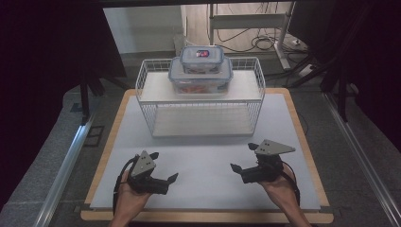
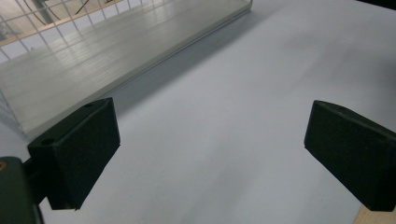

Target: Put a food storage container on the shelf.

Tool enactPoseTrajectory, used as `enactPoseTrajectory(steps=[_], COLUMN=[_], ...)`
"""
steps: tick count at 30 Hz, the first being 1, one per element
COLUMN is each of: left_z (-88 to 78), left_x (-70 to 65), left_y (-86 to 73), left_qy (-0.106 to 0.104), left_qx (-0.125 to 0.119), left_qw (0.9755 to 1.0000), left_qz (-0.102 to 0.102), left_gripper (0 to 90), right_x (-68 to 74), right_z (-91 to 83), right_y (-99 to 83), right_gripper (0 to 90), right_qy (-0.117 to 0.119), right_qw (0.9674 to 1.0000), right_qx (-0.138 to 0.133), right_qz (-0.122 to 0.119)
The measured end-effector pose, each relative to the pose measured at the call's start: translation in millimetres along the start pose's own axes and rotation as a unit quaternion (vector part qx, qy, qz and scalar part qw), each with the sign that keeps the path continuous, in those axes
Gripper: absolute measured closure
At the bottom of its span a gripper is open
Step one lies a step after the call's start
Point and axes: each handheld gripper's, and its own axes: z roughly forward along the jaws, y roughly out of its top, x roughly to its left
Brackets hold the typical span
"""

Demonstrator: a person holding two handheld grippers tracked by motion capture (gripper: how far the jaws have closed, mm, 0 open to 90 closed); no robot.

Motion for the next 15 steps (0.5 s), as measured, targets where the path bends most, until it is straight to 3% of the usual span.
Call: enactPoseTrajectory(steps=[5,15], left_z=[-3.7,-9.2], left_x=[0.3,1.5], left_y=[-7.9,-24.1], left_qy=[0.001,0.009], left_qx=[0.003,0.015], left_qw=[1.0000,0.9998], left_qz=[-0.005,-0.010], left_gripper=[2.9,2.3], right_x=[5.4,8.1], right_z=[-3.0,-8.6], right_y=[-9.3,-28.2], right_gripper=[4.6,4.6], right_qy=[-0.004,-0.019], right_qw=[1.0000,0.9997], right_qx=[-0.004,0.016], right_qz=[0.005,0.005])
